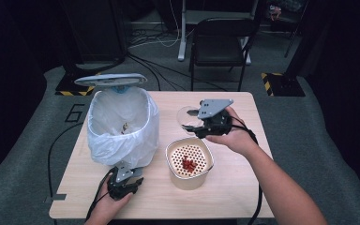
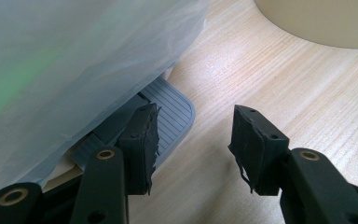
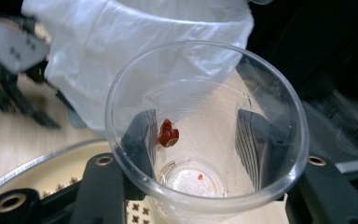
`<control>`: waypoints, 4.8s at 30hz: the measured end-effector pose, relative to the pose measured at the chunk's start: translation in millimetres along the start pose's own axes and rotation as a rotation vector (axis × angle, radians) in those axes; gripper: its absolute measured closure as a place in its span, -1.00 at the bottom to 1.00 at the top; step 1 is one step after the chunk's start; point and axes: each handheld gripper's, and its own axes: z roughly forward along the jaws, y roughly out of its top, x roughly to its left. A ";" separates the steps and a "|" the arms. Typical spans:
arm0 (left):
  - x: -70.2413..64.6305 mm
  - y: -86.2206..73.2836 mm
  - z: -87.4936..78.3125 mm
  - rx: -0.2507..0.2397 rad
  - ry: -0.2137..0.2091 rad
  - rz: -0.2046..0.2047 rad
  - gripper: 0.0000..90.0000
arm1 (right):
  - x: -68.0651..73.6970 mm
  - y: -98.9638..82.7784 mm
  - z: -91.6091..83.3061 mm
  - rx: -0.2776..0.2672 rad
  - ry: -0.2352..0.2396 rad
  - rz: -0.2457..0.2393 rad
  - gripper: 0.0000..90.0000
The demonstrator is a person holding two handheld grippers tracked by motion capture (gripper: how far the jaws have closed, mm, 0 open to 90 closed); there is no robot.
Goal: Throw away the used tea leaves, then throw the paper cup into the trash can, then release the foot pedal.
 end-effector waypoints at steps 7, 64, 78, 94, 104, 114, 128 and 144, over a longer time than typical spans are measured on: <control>0.4 0.1 -0.1 0.003 0.000 0.008 0.13 | -15.2 2.4 3.3 -0.010 0.005 0.178 0.07; -0.5 0.4 -0.7 0.006 -0.006 -0.014 0.13 | 3.2 121.0 64.2 -0.069 0.192 0.226 0.06; -0.7 0.6 -1.0 0.012 -0.004 -0.011 0.13 | 13.0 125.6 82.1 -0.085 0.204 0.230 0.06; -1.1 0.0 0.0 -0.003 0.002 -0.014 0.13 | 23.3 123.2 124.4 -0.065 0.154 0.293 0.05; -2.5 -0.5 2.4 -0.026 0.021 -0.020 0.13 | 29.6 121.0 145.8 -0.063 0.049 0.350 -0.30; 0.1 0.9 0.5 -0.003 -0.001 -0.027 0.13 | 33.1 114.1 145.7 -0.079 0.049 0.422 -0.69; 14.1 1.0 -3.0 -0.039 -0.091 -0.207 0.12 | 33.6 71.9 71.7 -0.052 0.022 0.417 -0.55; 26.4 -2.8 -35.1 -0.078 -0.142 -0.310 -0.02 | 7.7 2.3 1.2 -0.070 -0.181 0.475 -0.49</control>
